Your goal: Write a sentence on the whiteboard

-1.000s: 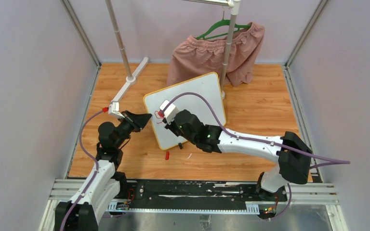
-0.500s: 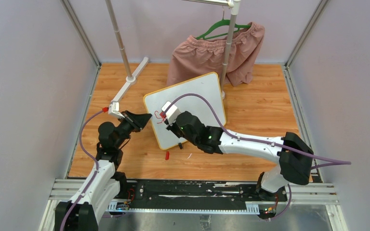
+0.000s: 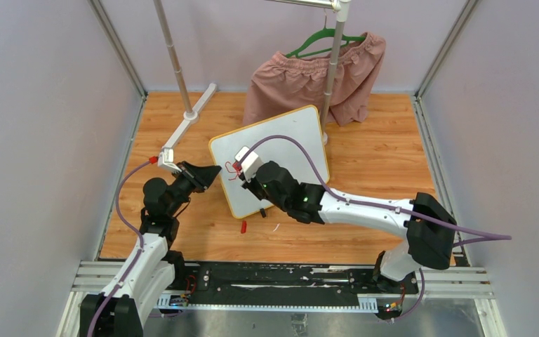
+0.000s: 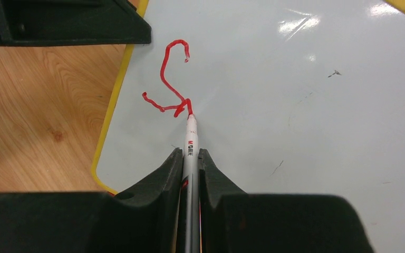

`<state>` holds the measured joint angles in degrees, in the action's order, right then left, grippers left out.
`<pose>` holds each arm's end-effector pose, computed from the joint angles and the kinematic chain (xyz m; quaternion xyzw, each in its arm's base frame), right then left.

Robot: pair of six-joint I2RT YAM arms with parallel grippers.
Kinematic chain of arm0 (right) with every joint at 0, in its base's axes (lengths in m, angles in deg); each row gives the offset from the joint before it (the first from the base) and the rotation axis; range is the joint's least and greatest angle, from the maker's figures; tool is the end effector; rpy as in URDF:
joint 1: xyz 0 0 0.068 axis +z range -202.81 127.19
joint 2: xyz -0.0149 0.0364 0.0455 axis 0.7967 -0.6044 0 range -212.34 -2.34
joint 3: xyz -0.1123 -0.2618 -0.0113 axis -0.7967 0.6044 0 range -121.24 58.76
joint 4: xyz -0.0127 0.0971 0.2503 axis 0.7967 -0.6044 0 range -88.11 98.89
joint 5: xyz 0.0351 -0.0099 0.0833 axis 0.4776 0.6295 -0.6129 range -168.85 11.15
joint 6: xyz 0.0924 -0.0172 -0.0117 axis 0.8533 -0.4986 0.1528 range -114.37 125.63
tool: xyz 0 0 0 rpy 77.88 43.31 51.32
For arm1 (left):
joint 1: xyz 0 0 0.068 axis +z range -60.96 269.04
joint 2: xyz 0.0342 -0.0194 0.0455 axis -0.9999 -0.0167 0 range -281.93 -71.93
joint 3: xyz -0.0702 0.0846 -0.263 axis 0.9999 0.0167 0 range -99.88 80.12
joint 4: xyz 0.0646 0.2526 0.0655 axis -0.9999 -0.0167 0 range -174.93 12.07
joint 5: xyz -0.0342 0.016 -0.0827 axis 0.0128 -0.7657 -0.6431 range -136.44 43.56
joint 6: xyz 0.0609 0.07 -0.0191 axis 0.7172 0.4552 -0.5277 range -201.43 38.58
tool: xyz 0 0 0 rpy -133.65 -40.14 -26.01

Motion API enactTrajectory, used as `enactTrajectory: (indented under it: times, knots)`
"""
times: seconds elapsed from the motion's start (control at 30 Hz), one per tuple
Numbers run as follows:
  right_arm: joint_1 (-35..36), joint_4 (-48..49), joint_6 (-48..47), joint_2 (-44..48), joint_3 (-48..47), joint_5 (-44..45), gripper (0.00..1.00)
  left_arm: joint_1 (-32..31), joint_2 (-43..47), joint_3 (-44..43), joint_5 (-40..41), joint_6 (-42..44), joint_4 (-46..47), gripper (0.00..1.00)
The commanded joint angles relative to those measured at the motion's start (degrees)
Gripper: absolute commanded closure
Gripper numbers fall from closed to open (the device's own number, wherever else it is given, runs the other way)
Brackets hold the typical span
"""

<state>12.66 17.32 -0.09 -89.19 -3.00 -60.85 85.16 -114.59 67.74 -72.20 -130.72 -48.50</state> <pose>0.1935 0.3603 0.2923 -0.3852 0.6986 0.1850 0.5739 0.2132 -0.0518 0.2230 -0.1237 0.7010 -0.4482 0.5407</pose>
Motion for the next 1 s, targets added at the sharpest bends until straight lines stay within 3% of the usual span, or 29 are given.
enactTrajectory:
  times: [0.0, 0.97]
  knots:
    - [-1.3, 0.2, -1.1, -0.7, -2.9, 1.1, 1.00, 0.2, 0.5, 0.4, -1.5, -0.1, 1.2, 1.00]
    - [-2.4, 0.0, -0.5, 1.0, -0.7, 2.4, 1.00, 0.2, 0.4, 0.3, -1.4, -0.1, 1.1, 1.00]
